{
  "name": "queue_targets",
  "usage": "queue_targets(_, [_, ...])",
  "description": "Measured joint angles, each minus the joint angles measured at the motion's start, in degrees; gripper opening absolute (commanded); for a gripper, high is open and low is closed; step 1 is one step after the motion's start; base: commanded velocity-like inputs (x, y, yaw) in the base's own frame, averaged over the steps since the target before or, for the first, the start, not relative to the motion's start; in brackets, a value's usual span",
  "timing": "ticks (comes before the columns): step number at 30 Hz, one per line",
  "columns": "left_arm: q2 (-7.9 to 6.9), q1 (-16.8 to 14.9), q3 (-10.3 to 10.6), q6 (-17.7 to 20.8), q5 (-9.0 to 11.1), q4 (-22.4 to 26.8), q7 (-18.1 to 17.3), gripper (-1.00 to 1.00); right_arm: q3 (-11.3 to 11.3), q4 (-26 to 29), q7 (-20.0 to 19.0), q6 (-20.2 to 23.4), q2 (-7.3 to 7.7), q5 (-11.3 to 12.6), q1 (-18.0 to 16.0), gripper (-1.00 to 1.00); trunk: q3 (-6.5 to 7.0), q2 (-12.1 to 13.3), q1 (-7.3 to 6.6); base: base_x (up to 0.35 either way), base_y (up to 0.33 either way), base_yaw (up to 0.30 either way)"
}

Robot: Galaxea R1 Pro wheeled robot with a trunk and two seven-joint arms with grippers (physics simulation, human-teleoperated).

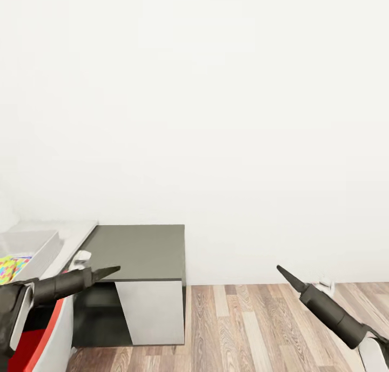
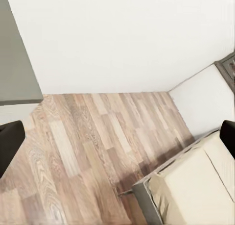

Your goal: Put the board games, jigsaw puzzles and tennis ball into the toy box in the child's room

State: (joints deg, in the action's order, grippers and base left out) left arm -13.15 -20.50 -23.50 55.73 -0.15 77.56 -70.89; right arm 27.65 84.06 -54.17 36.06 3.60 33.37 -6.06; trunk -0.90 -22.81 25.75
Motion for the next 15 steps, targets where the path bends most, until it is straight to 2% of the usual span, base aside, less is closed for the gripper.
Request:
queue_targets(1, [0.40,0.00,0.34,0.01,-0.06,-0.09,1.12,1.00,-0.50,-0.56,1.63,-0.02,-0.03,0.01,-0.05,1.00,0.00,0.00,0.00,0.000,0.000,0.000])
queue_targets(2, [1.28,0.00,1.04,0.01,-0.19,-0.50,3.38,1.00,-1.49,-1.95,4.86,-0.23,-0.14,-0.06,-0.19,1.00,0.00,0.00,0.00,0.000,0.000,0.000])
queue_targets(4, [3.31,-0.02,2.87,0.01,-0.89,-1.64,9.77,1.00,-3.22,-6.17,11.86,-1.56,-0.07,-0.23,-1.26,1.00,0.00,0.01,0.00,0.000,0.000,0.000])
queue_targets(5, [3.78,-0.04,3.35,0.02,-1.19,-2.07,11.95,1.00,-3.54,-7.43,13.58,-1.92,-0.02,-0.19,-1.76,1.00,0.00,0.00,0.00,0.000,0.000,0.000])
queue_targets(7, [5.07,-0.07,4.79,-0.08,-2.37,-4.32,21.21,1.00,-4.30,-12.67,19.46,-2.85,0.10,-0.18,-3.30,1.00,0.00,0.01,0.00,0.000,0.000,0.000])
queue_targets(8, [5.40,-0.07,5.17,-0.27,-2.50,-5.34,23.68,1.00,-4.44,-14.27,20.75,-2.99,0.12,-0.15,-3.54,1.00,0.00,0.00,0.00,0.000,0.000,0.000])
queue_targets(10, [6.82,-0.07,6.77,-4.01,-3.11,-12.16,33.29,1.00,-4.87,-21.84,25.08,-3.62,0.20,-0.55,-4.05,1.00,-0.02,0.01,0.00,0.000,0.000,0.000])
queue_targets(13, [7.87,-0.09,8.09,-10.33,-3.14,-21.68,41.93,1.00,-5.13,-30.71,28.71,-4.30,0.35,-1.49,-4.28,1.00,-0.01,0.01,0.00,0.000,0.000,0.000])
queue_targets(14, [8.37,-0.07,8.74,-13.85,-3.27,-26.92,46.32,1.00,-5.21,-35.13,30.45,-4.85,0.43,-3.04,-4.27,1.00,-0.03,0.00,-0.01,0.000,0.000,0.000])
queue_targets(15, [8.66,-0.09,9.11,-15.73,-3.22,-30.22,48.66,1.00,-5.24,-37.71,31.31,-5.25,0.49,-3.94,-4.26,1.00,-0.01,0.01,0.00,0.000,0.000,0.000])
